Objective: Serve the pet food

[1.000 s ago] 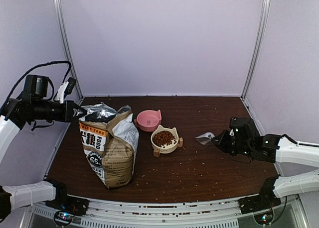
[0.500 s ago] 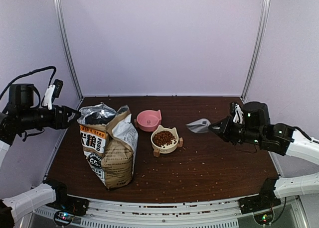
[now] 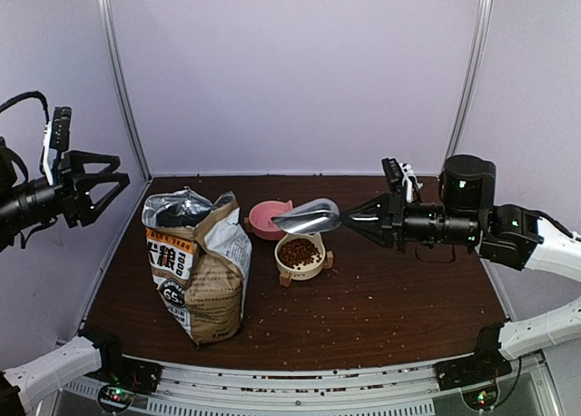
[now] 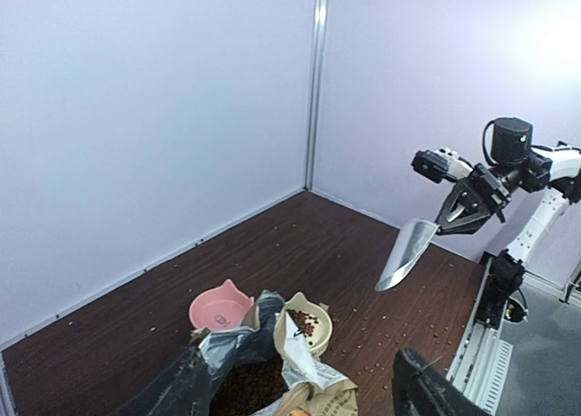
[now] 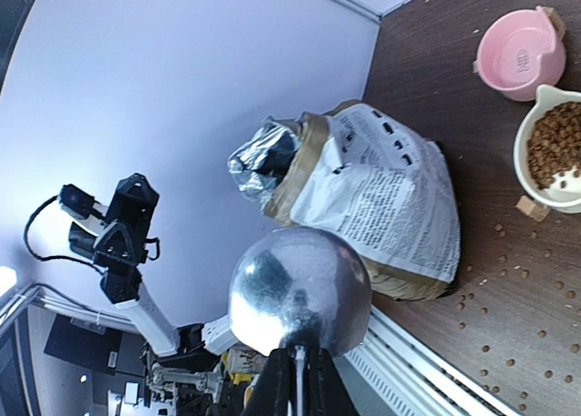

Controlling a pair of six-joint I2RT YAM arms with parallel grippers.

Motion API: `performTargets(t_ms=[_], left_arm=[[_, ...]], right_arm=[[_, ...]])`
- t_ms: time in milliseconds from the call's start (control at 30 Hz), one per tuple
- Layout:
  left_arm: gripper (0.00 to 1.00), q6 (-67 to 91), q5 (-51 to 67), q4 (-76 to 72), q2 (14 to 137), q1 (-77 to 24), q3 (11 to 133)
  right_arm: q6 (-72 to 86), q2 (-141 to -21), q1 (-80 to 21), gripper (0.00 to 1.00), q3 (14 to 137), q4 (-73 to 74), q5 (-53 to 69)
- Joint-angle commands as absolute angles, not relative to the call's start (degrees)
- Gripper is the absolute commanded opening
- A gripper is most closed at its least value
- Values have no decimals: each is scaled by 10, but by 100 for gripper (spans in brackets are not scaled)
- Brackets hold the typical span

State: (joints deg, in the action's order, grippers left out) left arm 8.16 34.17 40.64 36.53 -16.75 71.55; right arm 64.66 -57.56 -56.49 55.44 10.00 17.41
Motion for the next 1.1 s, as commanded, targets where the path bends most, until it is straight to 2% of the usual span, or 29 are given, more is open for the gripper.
performTargets(t_ms=[0,100,233,400,767,833,933,1067], left_arm=[[70,86,284,336,383,-271,694],[70,62,203,334,432,-392,701],[70,45,198,291,487,-484,704],[73,49,244,233,528,-511,693],[77,47,242,209,607,-542,713],[70,49,247,209,617,-544,715],[49,53,256,208,626,-549,716],[31,67,279,187,627,-553,706]], right_arm=[[689,-601,-592,0,593,28,218],[709,-617,-604,0,600,0,225],[733,-626,-613,0,597,-43,228],[744,-625,-621,0,598,-58,229],[747,-626,-629,0,600,-62,236],[745,-626,-631,0,602,-62,236],[741,-625,-632,0,602,-57,237],[740,-626,-633,0,596,-53,234]])
